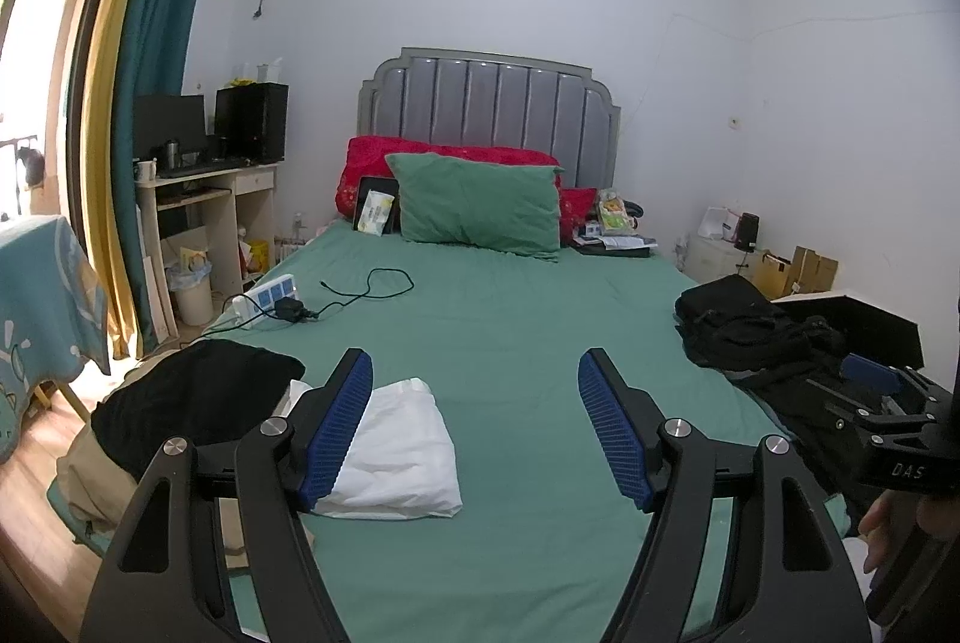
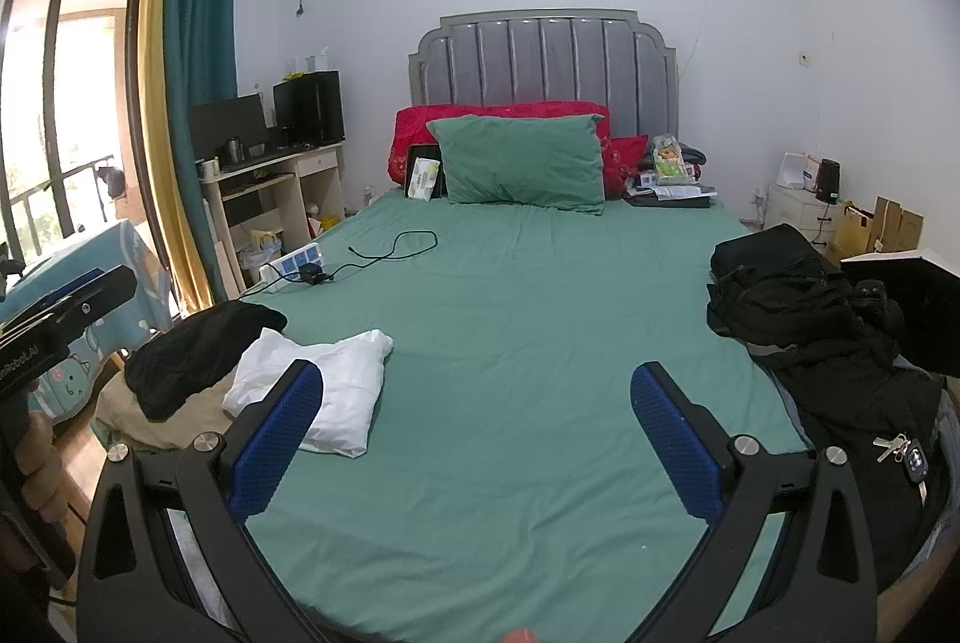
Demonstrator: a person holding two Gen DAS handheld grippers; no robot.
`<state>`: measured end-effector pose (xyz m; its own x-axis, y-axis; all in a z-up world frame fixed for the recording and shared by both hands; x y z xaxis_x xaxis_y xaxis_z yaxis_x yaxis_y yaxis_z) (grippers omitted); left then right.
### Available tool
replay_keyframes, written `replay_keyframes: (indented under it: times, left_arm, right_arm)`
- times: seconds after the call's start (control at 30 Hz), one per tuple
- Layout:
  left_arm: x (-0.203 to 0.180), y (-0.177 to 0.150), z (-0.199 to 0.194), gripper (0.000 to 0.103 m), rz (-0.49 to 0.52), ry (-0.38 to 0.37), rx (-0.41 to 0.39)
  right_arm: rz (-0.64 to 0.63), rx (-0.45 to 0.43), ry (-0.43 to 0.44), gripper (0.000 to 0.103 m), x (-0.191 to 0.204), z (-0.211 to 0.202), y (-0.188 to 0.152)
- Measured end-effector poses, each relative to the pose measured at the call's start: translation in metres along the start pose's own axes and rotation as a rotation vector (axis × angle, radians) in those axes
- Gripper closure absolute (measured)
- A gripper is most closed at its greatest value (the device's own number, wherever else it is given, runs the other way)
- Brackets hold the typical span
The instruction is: Fold large clothes
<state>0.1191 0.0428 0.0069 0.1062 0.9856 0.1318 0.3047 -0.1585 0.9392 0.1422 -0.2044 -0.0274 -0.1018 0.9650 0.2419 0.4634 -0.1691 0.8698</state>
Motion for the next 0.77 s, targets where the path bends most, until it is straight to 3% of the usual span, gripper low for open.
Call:
replay_keyframes:
  times: [0.77]
  left_arm:
    - [-0.0041, -0.0010, 0.0069, 0.029, 0.005, -0.017, 0.020]
  right_arm:
    - [0.007, 0.011, -0.013, 0.002, 0.0010, 0.0019, -0.0069]
Point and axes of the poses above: each gripper's, at about its wrist camera, not at the fingertips, and z roughly the way its jaws point, x to its left, y to its top, the point moved 6 cm from there along z, roughly the way its jaws point, and after that the axes turned 14 degrees about z, right-handed, at the moved point
